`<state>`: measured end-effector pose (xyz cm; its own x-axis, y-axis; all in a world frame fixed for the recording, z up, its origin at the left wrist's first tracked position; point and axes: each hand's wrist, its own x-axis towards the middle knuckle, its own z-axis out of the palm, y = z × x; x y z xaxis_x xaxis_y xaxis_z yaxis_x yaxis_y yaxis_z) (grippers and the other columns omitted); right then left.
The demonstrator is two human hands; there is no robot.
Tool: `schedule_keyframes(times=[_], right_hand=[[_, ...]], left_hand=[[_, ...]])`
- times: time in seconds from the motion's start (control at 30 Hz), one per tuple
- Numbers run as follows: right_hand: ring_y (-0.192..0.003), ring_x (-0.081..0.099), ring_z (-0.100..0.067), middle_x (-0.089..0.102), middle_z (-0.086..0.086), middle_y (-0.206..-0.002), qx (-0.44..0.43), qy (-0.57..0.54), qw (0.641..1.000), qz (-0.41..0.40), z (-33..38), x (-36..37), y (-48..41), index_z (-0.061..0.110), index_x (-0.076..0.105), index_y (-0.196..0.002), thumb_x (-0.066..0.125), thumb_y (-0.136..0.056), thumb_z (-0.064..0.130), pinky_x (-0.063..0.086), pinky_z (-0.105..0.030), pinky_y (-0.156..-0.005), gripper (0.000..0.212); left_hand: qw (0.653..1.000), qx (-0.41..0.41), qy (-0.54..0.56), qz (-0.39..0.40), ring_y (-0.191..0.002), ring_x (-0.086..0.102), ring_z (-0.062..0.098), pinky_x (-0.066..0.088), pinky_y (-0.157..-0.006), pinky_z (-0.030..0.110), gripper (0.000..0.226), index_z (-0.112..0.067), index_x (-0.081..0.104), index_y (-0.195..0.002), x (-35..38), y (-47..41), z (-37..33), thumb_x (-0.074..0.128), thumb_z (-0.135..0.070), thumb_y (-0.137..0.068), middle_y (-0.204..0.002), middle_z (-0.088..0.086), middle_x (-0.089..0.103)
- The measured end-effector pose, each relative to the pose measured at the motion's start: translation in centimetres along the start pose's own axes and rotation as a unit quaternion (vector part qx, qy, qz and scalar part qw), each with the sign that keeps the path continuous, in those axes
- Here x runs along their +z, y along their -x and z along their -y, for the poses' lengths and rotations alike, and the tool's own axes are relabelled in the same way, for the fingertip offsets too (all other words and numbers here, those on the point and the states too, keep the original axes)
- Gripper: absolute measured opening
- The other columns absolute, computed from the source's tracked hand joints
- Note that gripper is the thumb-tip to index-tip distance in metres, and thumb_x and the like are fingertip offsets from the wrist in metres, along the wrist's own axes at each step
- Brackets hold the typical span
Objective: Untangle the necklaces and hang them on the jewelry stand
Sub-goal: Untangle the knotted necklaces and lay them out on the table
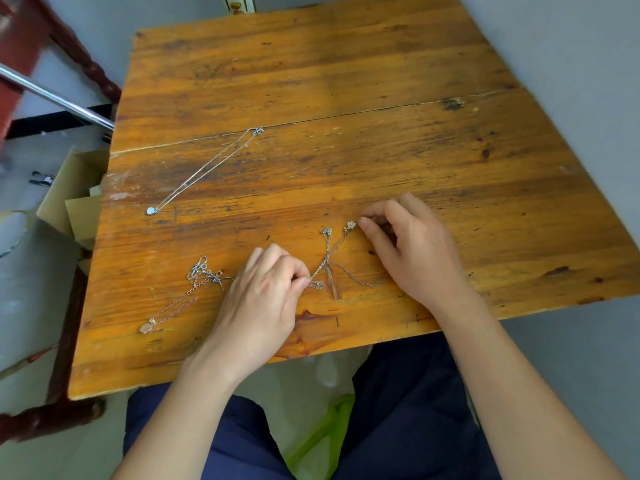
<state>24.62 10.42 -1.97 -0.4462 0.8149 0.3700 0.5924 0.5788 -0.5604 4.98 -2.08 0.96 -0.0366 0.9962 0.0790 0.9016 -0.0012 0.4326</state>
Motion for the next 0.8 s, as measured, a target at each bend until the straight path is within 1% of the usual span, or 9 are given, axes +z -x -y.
schedule_keyframes(times=[0.07, 0.13, 0.23, 0.33, 0.47, 0.57, 0.63, 0.7, 0.8], right_hand=[[-0.084, 0.058, -0.017, 0.061, 0.000, -0.094, 0.005, 0.008, 1.000, -0.014, 0.0, 0.1, 0.0, 0.015, 0.069, -0.105, 0.062, -0.100, 0.025, 0.052, -0.038, -0.069, 0.014], [-0.081, 0.058, -0.021, 0.061, -0.003, -0.093, 0.043, 0.030, 0.997, -0.051, -0.2, 0.4, -0.2, 0.013, 0.069, -0.103, 0.062, -0.099, 0.023, 0.051, -0.036, -0.064, 0.012], [-0.082, 0.059, -0.029, 0.062, -0.010, -0.093, 0.110, 0.064, 0.986, -0.108, -0.5, 0.6, -0.4, 0.009, 0.068, -0.102, 0.059, -0.100, 0.023, 0.049, -0.038, -0.063, 0.016], [-0.082, 0.059, -0.029, 0.061, -0.011, -0.094, 0.117, 0.087, 0.982, -0.122, -0.5, 0.6, -0.4, 0.009, 0.067, -0.104, 0.057, -0.101, 0.024, 0.049, -0.038, -0.062, 0.018], [-0.084, 0.060, -0.018, 0.060, -0.002, -0.095, 0.069, 0.031, 0.991, -0.110, 0.0, 0.1, 0.0, 0.013, 0.070, -0.109, 0.063, -0.098, 0.024, 0.050, -0.035, -0.068, 0.017], [-0.080, 0.055, -0.008, 0.059, 0.002, -0.092, 0.044, -0.024, 0.995, -0.085, 0.8, -0.4, 0.8, 0.015, 0.075, -0.105, 0.070, -0.093, 0.020, 0.051, -0.032, -0.067, 0.014], [-0.077, 0.055, -0.010, 0.058, 0.004, -0.089, 0.045, -0.052, 0.997, -0.036, 1.8, -0.4, 1.7, 0.020, 0.077, -0.101, 0.073, -0.090, 0.022, 0.052, -0.035, -0.066, 0.013], [-0.076, 0.057, -0.012, 0.056, 0.006, -0.084, 0.034, -0.055, 0.998, 0.001, 2.9, -0.1, 2.6, 0.025, 0.079, -0.097, 0.073, -0.088, 0.028, 0.052, -0.039, -0.068, 0.012], [-0.078, 0.059, -0.013, 0.056, 0.008, -0.082, 0.031, -0.065, 0.997, 0.011, 4.5, 0.3, 3.1, 0.028, 0.080, -0.094, 0.074, -0.084, 0.035, 0.051, -0.040, -0.071, 0.014]], left_hand=[[1.000, -0.003, -0.001, 0.003, -0.088, 0.044, 0.016, 0.041, -0.075, 0.031, 0.009, -0.014, 0.060, -0.091, -0.1, 0.3, 0.3, 0.053, -0.018, -0.096, -0.093, -0.009, 0.049], [1.000, -0.006, -0.002, 0.006, -0.089, 0.044, 0.015, 0.040, -0.076, 0.029, 0.009, -0.014, 0.059, -0.092, -0.2, 0.5, 0.5, 0.052, -0.018, -0.097, -0.093, -0.009, 0.048], [1.000, -0.009, 0.000, 0.003, -0.089, 0.044, 0.015, 0.040, -0.077, 0.029, 0.008, -0.014, 0.059, -0.092, -0.4, 0.9, 0.8, 0.053, -0.017, -0.097, -0.094, -0.010, 0.047], [1.000, -0.015, 0.009, -0.006, -0.089, 0.044, 0.015, 0.040, -0.078, 0.029, 0.007, -0.016, 0.060, -0.092, -0.5, 1.2, 1.0, 0.055, -0.017, -0.096, -0.093, -0.010, 0.048], [0.998, -0.031, 0.055, -0.021, -0.092, 0.048, 0.009, 0.043, -0.078, 0.025, 0.006, -0.020, 0.064, -0.092, -0.9, 1.1, 0.8, 0.060, -0.023, -0.094, -0.092, -0.012, 0.050], [0.995, -0.035, 0.075, -0.051, -0.088, 0.051, 0.002, 0.045, -0.075, 0.021, 0.010, -0.018, 0.070, -0.098, -1.1, 0.2, 0.5, 0.062, -0.021, -0.094, -0.094, -0.011, 0.053], [0.996, -0.024, 0.061, -0.057, -0.087, 0.052, 0.006, 0.047, -0.074, 0.025, 0.013, -0.017, 0.073, -0.100, -1.3, -0.6, 0.2, 0.064, -0.022, -0.093, -0.093, -0.008, 0.056], [0.997, -0.023, 0.048, -0.052, -0.087, 0.052, 0.007, 0.047, -0.074, 0.024, 0.012, -0.018, 0.074, -0.099, -1.3, -1.1, -0.1, 0.064, -0.023, -0.092, -0.091, -0.008, 0.057], [0.997, -0.032, 0.048, -0.053, -0.084, 0.048, -0.002, 0.040, -0.074, 0.009, 0.009, -0.019, 0.074, -0.095, -0.8, -0.9, -0.3, 0.067, -0.019, -0.089, -0.089, -0.010, 0.057]])
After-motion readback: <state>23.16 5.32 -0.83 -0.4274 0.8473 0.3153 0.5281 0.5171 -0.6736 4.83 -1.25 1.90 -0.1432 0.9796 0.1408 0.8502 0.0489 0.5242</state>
